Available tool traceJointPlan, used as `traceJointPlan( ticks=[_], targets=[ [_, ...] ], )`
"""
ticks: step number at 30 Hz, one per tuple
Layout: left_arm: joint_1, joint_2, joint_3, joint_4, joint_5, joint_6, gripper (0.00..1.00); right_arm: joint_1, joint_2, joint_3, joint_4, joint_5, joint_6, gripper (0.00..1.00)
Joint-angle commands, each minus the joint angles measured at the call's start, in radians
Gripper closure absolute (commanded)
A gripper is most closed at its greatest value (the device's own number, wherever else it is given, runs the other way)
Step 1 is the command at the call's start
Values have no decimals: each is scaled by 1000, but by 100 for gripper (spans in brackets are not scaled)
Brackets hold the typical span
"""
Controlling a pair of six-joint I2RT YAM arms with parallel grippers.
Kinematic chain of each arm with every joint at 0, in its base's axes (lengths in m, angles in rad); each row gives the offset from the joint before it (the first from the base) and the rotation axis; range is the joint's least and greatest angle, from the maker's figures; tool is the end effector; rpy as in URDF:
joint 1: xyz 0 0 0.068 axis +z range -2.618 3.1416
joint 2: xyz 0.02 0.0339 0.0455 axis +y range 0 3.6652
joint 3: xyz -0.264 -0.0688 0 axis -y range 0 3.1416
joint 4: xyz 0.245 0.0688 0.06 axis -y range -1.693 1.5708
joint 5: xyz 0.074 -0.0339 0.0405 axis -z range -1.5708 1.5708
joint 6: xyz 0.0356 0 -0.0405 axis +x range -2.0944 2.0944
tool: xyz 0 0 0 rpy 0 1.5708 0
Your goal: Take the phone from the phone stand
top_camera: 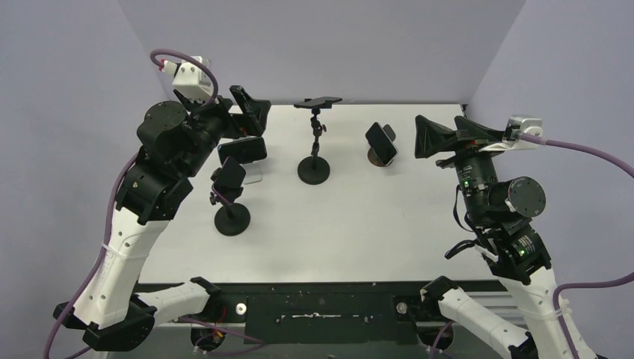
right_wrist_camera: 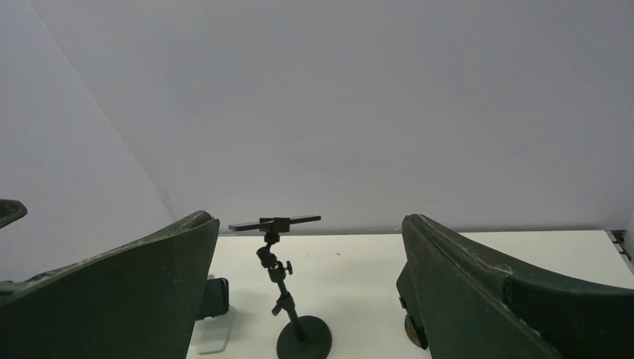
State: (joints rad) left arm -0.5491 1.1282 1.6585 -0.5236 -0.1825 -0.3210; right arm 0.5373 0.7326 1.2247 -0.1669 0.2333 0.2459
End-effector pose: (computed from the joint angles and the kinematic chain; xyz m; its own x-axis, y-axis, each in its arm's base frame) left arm 0.1714 -0.0973 0.5285 -0.1077 -0.2979 -0.9485 0.3419 0.8848 -0.3167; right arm 0.1024 0.0514 0.4934 0.1908 0.3894 -0.9011 -0.3672 0.8796 0.3023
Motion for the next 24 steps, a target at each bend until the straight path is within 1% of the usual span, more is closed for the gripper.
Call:
traceJointPlan(
  ticks=[1, 3, 9, 11, 14, 15, 17, 19, 21, 24],
  targets=[
    [-5, -52, -20, 81, 3, 32, 2, -3, 20, 41, -1, -75, -32, 0],
    [-5, -59, -34, 97, 11, 40, 3, -2, 31, 40, -19, -80, -35, 0],
    [-10, -68, -70, 112, 3, 77, 3, -2, 69, 24, -78, -13, -30, 0],
    [-13, -81, -109, 138, 2, 94, 3, -2, 109, 37, -134, -1, -12, 0],
    [-15, -112, -186, 195, 32, 118, 3, -3, 225, 80, -249, 41, 36, 4],
    [-16, -122, -212, 213, 46, 122, 3, -3, 245, 75, -265, 62, 55, 4],
    [-17, -142, -258, 251, 73, 128, 3, -12, 255, 27, -245, 74, 78, 4],
    [-18, -168, -310, 289, 109, 139, 2, -35, 242, -31, -204, 64, 101, 3],
    [-18, -189, -349, 313, 120, 139, 3, -78, 238, -69, -189, 21, 128, 2],
    [-18, -210, -397, 331, 121, 145, 3, -202, 245, -120, -184, -100, 179, 2]
  ],
)
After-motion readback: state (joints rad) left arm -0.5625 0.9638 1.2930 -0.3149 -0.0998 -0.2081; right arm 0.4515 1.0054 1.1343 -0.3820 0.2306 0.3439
